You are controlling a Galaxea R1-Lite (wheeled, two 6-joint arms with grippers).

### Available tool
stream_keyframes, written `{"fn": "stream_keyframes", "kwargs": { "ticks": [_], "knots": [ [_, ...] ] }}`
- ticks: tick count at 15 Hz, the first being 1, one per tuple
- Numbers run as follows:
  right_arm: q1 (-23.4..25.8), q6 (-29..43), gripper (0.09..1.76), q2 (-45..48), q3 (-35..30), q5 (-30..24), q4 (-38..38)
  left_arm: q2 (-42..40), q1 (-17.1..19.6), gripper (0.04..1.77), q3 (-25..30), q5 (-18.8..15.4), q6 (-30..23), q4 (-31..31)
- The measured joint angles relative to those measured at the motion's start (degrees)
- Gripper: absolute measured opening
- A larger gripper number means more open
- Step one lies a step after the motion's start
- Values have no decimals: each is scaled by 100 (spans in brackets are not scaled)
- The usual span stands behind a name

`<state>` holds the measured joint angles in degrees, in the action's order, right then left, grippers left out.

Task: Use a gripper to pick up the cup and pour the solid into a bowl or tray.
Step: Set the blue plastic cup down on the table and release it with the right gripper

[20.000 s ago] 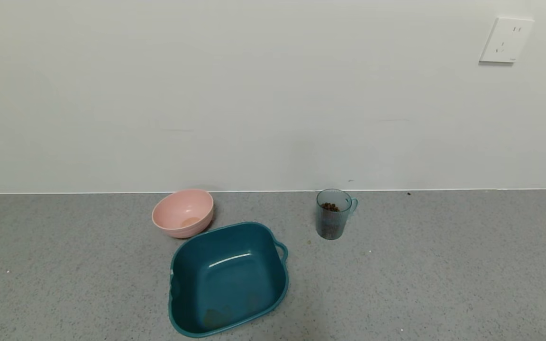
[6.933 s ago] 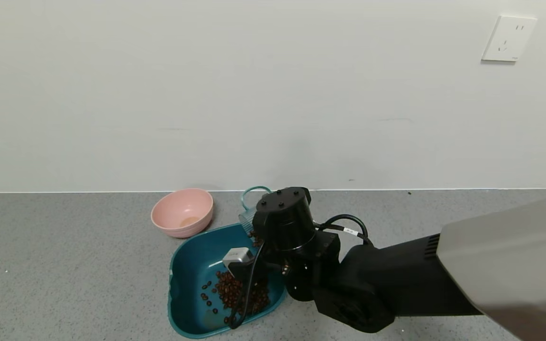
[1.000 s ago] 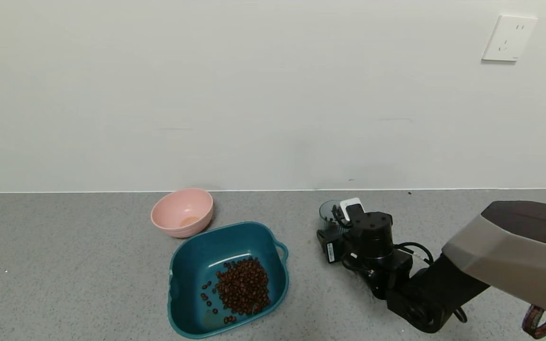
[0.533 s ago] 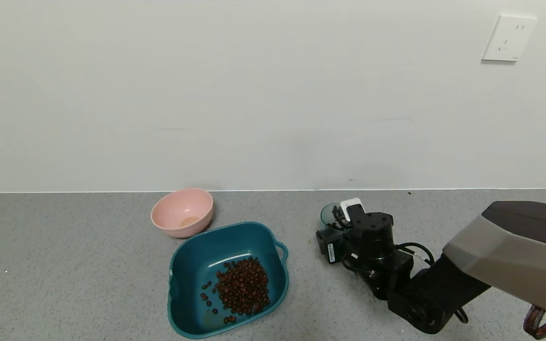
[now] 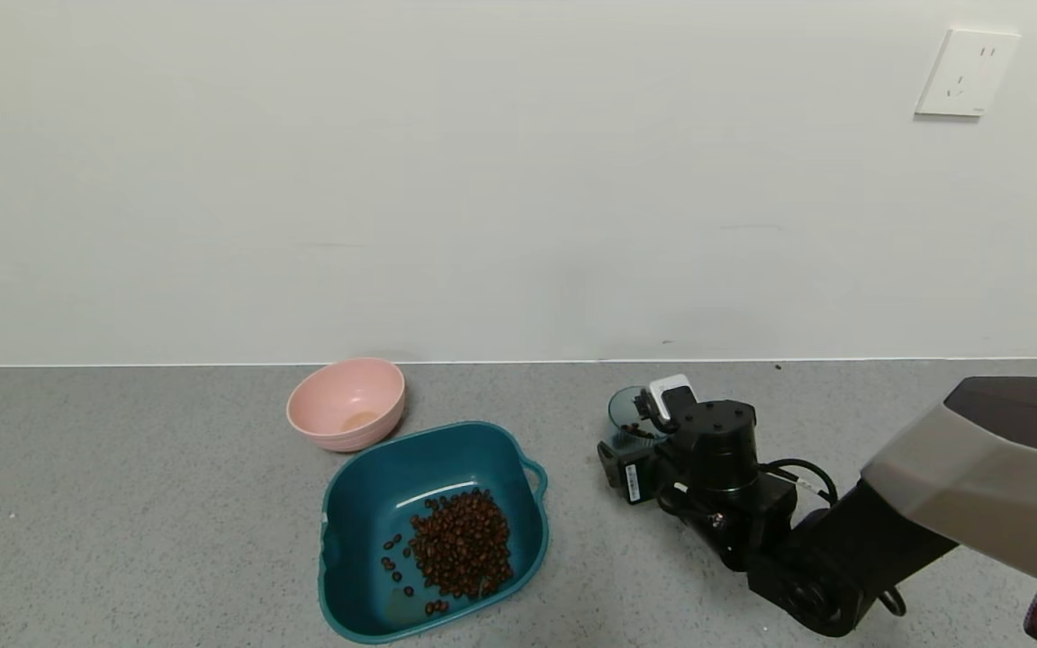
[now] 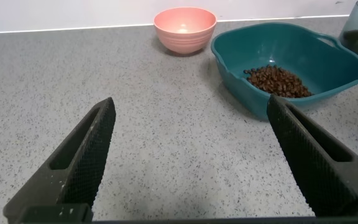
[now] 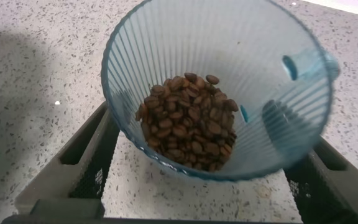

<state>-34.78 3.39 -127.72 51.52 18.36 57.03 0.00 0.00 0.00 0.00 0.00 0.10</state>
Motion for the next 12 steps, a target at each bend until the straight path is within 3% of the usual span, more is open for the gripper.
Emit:
{"fn": "stream_keyframes", "kwargs": {
  "ticks": [7,12],
  "knots": [
    [-6,7,168,652,-397,-293,-607,0,0,175,0,0,0,0],
    [20,5,169,1694,-688,-491,-1746,0,0,175,0,0,0,0]
  ]
}}
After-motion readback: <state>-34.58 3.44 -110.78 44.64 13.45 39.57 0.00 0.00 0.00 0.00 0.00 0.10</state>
